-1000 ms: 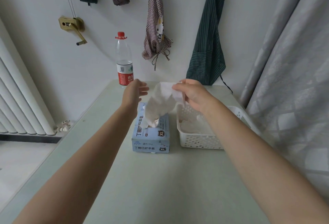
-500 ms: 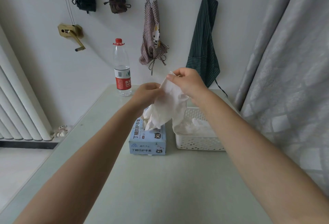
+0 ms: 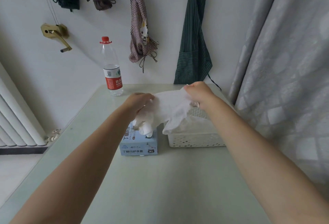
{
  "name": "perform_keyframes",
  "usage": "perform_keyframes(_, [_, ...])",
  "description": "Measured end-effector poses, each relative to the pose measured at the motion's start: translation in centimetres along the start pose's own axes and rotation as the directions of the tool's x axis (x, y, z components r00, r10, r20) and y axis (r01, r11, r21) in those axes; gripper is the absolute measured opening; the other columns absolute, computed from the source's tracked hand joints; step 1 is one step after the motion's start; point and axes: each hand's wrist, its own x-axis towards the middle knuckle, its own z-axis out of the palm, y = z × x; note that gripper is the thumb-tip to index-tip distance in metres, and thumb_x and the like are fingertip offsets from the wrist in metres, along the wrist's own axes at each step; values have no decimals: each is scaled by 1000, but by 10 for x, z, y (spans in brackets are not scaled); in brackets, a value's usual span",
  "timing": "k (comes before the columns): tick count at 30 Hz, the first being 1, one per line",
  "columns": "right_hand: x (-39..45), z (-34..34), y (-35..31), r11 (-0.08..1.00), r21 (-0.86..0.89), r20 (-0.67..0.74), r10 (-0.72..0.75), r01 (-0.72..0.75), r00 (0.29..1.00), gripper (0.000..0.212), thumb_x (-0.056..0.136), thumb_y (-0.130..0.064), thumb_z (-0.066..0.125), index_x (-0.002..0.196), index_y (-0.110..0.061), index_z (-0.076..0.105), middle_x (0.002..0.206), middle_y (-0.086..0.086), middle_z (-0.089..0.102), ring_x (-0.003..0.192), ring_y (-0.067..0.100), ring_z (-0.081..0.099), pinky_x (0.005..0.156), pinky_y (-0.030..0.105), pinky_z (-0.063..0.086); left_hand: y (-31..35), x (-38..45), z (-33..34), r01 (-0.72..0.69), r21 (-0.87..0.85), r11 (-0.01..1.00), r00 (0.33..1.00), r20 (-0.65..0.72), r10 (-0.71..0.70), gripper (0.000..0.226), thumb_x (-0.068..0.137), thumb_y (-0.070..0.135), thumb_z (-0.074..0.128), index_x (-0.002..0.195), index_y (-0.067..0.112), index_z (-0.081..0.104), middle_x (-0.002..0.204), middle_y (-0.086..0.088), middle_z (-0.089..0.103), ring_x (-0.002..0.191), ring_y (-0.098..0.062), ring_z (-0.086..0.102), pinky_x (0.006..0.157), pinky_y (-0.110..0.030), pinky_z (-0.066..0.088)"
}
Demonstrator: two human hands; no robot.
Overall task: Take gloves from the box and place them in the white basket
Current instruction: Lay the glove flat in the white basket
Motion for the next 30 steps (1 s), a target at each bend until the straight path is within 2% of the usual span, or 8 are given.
perform_keyframes(7, [39, -34, 67, 985, 30, -75, 171, -169, 982, 24, 92, -16, 55, 102, 4, 63, 85, 16, 58, 70, 28, 57, 61, 37, 50, 12, 37, 64, -117, 403, 908, 993, 35, 112, 10, 90, 23, 63, 85, 17, 69, 77, -2, 65, 70, -23, 60, 71, -28, 52])
perform_keyframes(10, [48, -47, 87, 985, -4, -119, 169, -170, 978, 15, 92, -16, 54, 81, -6, 55, 77, 10, 51, 69, 26, 51, 61, 37, 50, 12, 47, 91, -204, 535, 820, 979, 109, 172, 12, 88, 16, 60, 88, 16, 72, 72, 6, 60, 67, -16, 57, 62, -23, 46])
perform_keyframes(13, [54, -62, 105, 963, -236, -167, 93, -131, 982, 32, 93, -20, 52, 65, -13, 39, 67, 4, 40, 63, 24, 43, 49, 23, 36, 6, 57, 112, -265, 654, 709, 964, 162, 210, 17, 86, 11, 58, 91, 18, 73, 79, 10, 59, 69, -11, 54, 64, -21, 44])
perform_keyframes(16, [56, -72, 122, 902, -420, -147, 39, -98, 988, 30, 96, -25, 50, 71, -11, 39, 72, 5, 43, 77, 24, 44, 62, 26, 29, -1, 64, 121, -304, 750, 587, 947, 173, 270, 29, 83, 6, 51, 96, 23, 71, 103, 1, 63, 77, -16, 56, 65, -22, 42])
perform_keyframes(20, [56, -75, 136, 843, -533, -148, -13, -69, 989, 41, 97, -24, 48, 63, -19, 27, 62, 0, 35, 74, 27, 44, 65, 29, 29, -5, 61, 134, -415, 785, 460, 895, 260, 363, 25, 85, 9, 55, 96, 27, 69, 107, 0, 64, 88, -18, 61, 74, -28, 51])
perform_keyframes(23, [50, -75, 138, 829, -557, -135, -32, -49, 990, 18, 100, -26, 47, 92, -10, 52, 88, 7, 57, 90, 32, 55, 69, 31, 35, -7, 50, 143, -481, 786, 388, 877, 418, 238, 14, 86, 30, 68, 100, 31, 66, 104, 5, 64, 84, -14, 63, 81, -33, 55])
perform_keyframes(25, [47, -75, 139, 809, -587, -144, -67, -31, 987, 26, 101, -23, 46, 116, -2, 50, 109, 15, 61, 100, 34, 58, 72, 32, 38, -13, 44, 148, -493, 814, 307, 863, 502, 56, 35, 83, 41, 73, 114, 29, 62, 106, 7, 57, 89, -14, 58, 81, -29, 47])
perform_keyframes(30, [38, -78, 136, 693, -721, -164, -173, 2, 971, 22, 100, -7, 43, 120, 2, 46, 109, 20, 62, 96, 35, 61, 67, 32, 38, -18, 36, 146, -518, 847, 121, 848, 527, -61, 44, 84, 24, 73, 126, 23, 60, 131, 0, 56, 116, -21, 53, 96, -31, 44])
